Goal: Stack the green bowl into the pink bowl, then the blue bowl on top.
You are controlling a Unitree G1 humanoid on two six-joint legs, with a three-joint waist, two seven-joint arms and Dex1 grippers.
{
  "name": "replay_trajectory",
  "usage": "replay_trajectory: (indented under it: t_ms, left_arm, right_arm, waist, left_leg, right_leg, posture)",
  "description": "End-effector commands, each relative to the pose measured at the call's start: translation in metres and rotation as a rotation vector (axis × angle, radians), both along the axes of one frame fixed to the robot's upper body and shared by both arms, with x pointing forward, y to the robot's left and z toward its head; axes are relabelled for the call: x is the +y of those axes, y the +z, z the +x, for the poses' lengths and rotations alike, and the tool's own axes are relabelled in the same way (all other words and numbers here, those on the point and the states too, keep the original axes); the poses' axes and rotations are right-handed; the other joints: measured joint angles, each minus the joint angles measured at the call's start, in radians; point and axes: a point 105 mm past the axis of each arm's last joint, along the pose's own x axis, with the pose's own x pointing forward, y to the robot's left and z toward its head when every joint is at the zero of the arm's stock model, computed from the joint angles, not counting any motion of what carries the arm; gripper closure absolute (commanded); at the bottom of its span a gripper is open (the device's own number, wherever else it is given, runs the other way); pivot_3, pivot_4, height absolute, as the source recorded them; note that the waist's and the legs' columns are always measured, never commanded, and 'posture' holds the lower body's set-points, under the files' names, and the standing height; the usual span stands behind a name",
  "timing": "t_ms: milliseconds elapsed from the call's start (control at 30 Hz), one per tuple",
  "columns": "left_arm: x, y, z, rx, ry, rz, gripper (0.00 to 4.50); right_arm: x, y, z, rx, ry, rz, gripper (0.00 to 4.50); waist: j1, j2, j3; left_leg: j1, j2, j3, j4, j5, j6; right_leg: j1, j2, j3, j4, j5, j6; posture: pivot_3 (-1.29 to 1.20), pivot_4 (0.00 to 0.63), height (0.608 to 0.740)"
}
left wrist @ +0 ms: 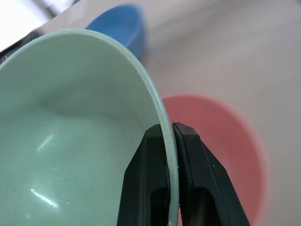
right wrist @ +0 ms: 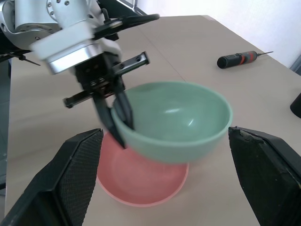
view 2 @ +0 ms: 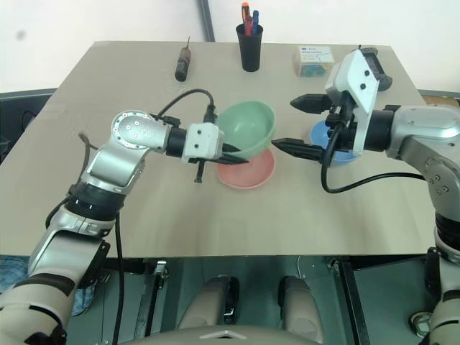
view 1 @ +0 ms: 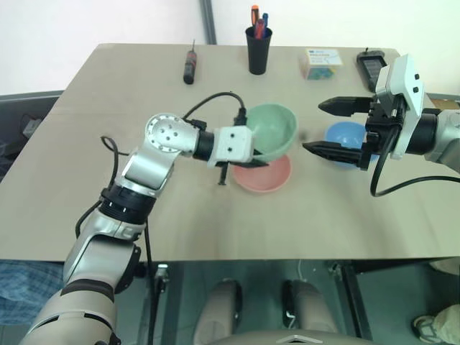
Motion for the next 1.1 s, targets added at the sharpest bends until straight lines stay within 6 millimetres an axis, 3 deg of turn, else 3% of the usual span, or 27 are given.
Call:
replay_trajectory:
  t_ms: [33,333,400,433,467,500,700,867,1100]
  left_arm:
    - [-0.003,0.006,-0.013,-0.033,-0.092,0.008,4.47]
    - [0.003,0.001,-0.011,-0.027,-0.083,0.029,4.47]
    - [0.001,0.002,-0.01,-0.031,-0.073,-0.005,3.67]
    - [0.0,0.003,-0.01,-0.026,-0.071,-0.023,3.62]
    - [-0.002,0.005,-0.01,-0.028,-0.071,-0.048,2.95]
    - [-0.003,0.007,-0.009,-0.035,-0.061,-0.079,2.8]
    - [-0.005,0.028,-0.008,0.046,-0.012,-0.344,0.18]
    - [0.013,0.038,-0.004,0.15,0.098,-0.521,0.18]
    - [0.051,0.05,-0.005,0.295,0.251,-0.765,0.18]
  right_arm:
    - [-0.001,0.012,-0.005,-0.067,-0.006,0.001,0.0]
    - [-0.003,0.01,-0.004,-0.066,-0.015,-0.001,0.0]
    - [-0.003,0.01,-0.004,-0.064,-0.018,-0.001,0.0]
    - [-0.003,0.009,-0.003,-0.064,-0.018,-0.001,0.0]
    - [-0.003,0.009,-0.003,-0.063,-0.019,0.0,0.0]
    - [-0.003,0.009,-0.003,-0.062,-0.018,0.0,0.0]
    - [-0.003,0.006,-0.003,-0.057,-0.018,-0.002,0.0]
    - [-0.009,0.003,0.001,-0.049,-0.05,-0.012,0.0]
    - [-0.043,-0.023,0.036,0.012,-0.281,-0.108,0.0]
  waist:
    - [0.0,0.0,0.0]
    - [0.001,0.0,0.0]
    - [0.001,0.0,0.0]
    - [0.001,0.0,0.0]
    - [0.001,0.0,0.0]
    - [0.001,0.0,0.0]
    - [0.0,0.0,0.0]
    - [-0.001,0.0,0.0]
    - [0.002,0.0,0.0]
  left_leg:
    - [0.0,0.0,0.0,0.0,0.0,0.0]
    - [0.0,0.0,-0.002,0.001,0.0,0.0]
    - [0.0,0.0,-0.002,0.001,0.0,0.0]
    - [0.0,0.0,-0.003,0.001,0.0,0.0]
    - [-0.001,0.0,-0.003,0.001,0.0,0.0]
    - [-0.001,0.0,-0.004,0.001,0.0,0.0]
    - [-0.003,0.0,-0.007,0.004,0.0,0.0]
    - [-0.006,0.0,-0.01,0.007,0.0,0.0]
    - [-0.008,0.0,-0.012,0.012,0.0,0.0]
  right_leg:
    - [0.0,0.0,0.0,0.0,0.0,0.0]
    - [0.0,0.0,0.0,0.0,0.0,0.0]
    - [0.0,0.0,0.0,0.0,0.0,0.0]
    - [0.0,0.0,0.0,0.0,0.0,0.0]
    - [0.0,0.0,0.0,0.0,0.0,0.0]
    - [0.0,0.0,0.0,0.0,0.0,0.0]
    - [0.0,0.0,-0.003,0.001,0.0,0.0]
    - [-0.001,0.0,-0.006,0.001,0.0,0.0]
    - [0.0,-0.001,-0.008,0.002,0.001,0.001]
  posture:
    - [0.0,0.15,0.74]
    - [0.0,0.15,0.74]
    - [0.0,0.15,0.74]
    - [0.0,0.15,0.74]
    - [0.0,0.15,0.74]
    - [0.0,0.15,0.74]
    - [0.0,0.15,0.74]
    - [0.0,0.15,0.74]
    - [0.0,0.15,0.74]
